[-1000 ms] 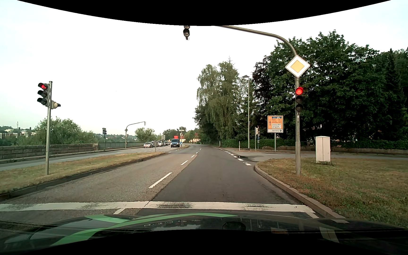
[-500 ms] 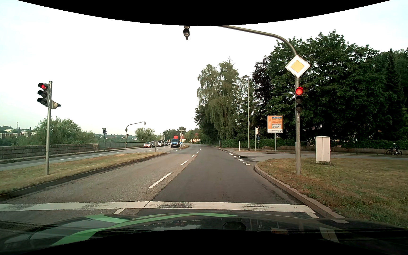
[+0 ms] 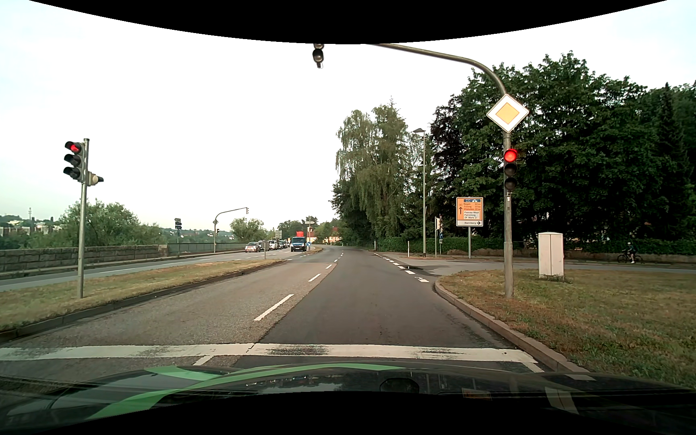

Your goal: Follow the waypoints while adhering to traffic rules and regulations

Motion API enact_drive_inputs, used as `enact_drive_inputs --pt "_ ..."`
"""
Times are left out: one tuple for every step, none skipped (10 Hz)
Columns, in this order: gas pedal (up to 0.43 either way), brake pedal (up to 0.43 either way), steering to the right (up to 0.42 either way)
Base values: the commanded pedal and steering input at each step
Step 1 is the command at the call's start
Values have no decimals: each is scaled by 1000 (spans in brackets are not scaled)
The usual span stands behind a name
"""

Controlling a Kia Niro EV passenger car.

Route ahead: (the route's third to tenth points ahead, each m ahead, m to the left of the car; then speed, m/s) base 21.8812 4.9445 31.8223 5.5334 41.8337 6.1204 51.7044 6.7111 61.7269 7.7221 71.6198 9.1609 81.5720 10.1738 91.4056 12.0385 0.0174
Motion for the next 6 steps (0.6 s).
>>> enact_drive_inputs --pt "0 238 -12" --pt "0 238 -12" --pt "0 238 -12" --pt "0 238 -12" --pt "0 238 -12" --pt "0 238 -12"
